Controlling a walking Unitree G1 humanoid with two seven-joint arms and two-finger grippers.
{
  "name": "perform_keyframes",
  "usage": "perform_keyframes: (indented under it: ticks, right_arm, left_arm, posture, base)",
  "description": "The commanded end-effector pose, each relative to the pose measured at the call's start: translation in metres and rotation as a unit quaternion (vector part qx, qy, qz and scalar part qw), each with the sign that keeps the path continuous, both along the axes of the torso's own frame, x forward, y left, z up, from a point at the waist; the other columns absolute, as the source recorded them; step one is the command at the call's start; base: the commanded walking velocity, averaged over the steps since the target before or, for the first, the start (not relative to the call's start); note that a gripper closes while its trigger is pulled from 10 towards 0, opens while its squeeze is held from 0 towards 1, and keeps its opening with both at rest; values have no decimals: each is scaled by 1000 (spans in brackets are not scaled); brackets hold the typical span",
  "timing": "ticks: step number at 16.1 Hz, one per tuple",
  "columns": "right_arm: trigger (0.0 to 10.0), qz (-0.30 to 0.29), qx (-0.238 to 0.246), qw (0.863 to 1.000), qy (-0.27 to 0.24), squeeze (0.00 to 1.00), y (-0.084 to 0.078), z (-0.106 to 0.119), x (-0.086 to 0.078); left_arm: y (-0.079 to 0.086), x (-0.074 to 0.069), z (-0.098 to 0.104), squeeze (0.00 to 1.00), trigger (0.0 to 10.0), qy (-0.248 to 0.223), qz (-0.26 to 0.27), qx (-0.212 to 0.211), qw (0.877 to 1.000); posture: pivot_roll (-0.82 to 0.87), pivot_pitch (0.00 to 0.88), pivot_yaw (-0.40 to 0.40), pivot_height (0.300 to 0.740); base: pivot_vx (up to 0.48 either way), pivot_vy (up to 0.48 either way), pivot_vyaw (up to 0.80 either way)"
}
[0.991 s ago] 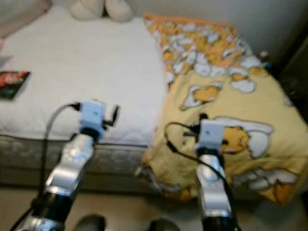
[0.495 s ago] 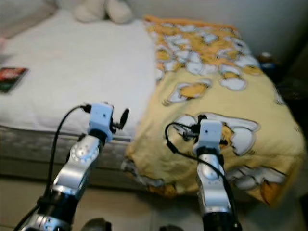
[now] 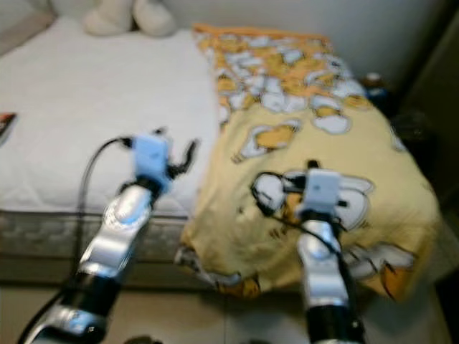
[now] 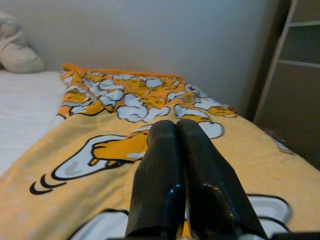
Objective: Clean up the room
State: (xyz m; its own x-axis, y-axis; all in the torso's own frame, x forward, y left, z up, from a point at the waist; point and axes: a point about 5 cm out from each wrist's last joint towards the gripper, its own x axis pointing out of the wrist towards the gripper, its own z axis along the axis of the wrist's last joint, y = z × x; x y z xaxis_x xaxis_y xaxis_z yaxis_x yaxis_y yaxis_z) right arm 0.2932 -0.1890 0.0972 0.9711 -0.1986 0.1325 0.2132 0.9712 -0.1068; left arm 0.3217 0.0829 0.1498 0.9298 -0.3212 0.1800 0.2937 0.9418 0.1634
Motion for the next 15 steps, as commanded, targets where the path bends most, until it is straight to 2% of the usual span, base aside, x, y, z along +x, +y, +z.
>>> perform_keyframes:
  ticks: [1, 8, 11, 12, 13, 14, 15]
  right_arm:
    - [10000, 10, 2, 1000, -19, 0, 8, 9, 7]
    - [10000, 22, 0, 1000, -6, 0, 8, 5, 12]
    - [10000, 35, 4, 999, 5, 0, 11, 1, 11]
    - [10000, 31, 1, 999, 11, 0, 8, -3, 7]
    - [10000, 24, -2, 999, 21, 0, 4, -8, 0]
    - [10000, 20, -6, 999, 28, 0, 2, -12, -8]
    - [10000, 15, -10, 999, 29, 0, 0, -13, -16]
  left_arm:
    - [7, 1, 2, 0, 10000, -6, 6, 2, 1000]
    - [11, -1, -4, 0, 10000, 5, 15, 3, 1000]
    - [11, 1, -15, 0, 10000, 49, 10, 11, 999]
    - [11, 3, -23, 0, 10000, 84, -6, 2, 996]
    - [9, 5, -38, 0, 10000, 154, -40, -8, 987]
    - [13, 5, -52, 0, 10000, 204, -56, -13, 977]
    - [16, 3, -58, 0, 10000, 230, -67, -23, 971]
  posture:
    - [63, 0, -32, 699]
    - [69, 0, -39, 699]
    - [62, 0, -33, 699]
    - [58, 0, -33, 699]
    - [50, 0, -32, 699]
    - [37, 0, -33, 699]
    - [15, 15, -26, 699]
  base:
    - [469, 0, 0]
    - [460, 0, 0]
    - [0, 0, 0]
    - [0, 0, 0]
    - [0, 0, 0]
    - [0, 0, 0]
    - [0, 0, 0]
